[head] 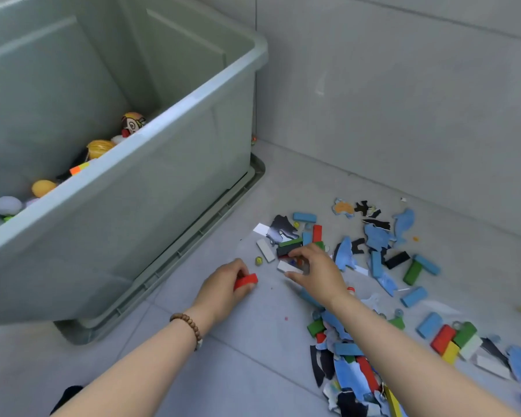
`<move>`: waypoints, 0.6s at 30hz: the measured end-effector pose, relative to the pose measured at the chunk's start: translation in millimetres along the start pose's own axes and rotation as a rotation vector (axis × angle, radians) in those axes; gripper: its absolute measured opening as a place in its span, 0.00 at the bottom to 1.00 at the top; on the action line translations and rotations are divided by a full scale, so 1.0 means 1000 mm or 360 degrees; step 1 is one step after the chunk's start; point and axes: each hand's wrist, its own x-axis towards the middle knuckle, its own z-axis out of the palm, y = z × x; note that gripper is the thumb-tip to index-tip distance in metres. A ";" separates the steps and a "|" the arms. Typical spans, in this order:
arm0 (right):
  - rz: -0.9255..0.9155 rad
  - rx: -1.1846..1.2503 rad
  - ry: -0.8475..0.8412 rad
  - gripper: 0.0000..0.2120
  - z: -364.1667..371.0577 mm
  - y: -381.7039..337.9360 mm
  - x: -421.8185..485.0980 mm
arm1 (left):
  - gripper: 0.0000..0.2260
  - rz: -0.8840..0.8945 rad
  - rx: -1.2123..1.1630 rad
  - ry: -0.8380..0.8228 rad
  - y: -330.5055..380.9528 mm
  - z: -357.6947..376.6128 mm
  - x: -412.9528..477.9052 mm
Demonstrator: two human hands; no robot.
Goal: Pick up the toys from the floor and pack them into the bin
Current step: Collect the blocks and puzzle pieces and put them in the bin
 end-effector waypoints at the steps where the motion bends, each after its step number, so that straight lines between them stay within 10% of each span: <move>1: -0.0011 -0.0021 -0.0007 0.19 0.002 0.000 0.000 | 0.09 -0.0069 -0.0159 0.0047 -0.001 -0.001 0.002; 9: -0.0075 -0.0057 0.0039 0.10 0.016 -0.003 0.000 | 0.06 -0.0481 -0.1278 0.0230 0.013 -0.007 0.010; 18: 0.0231 0.0425 0.0098 0.09 0.023 -0.001 0.003 | 0.08 -0.0662 -0.1680 0.0138 0.022 0.000 0.005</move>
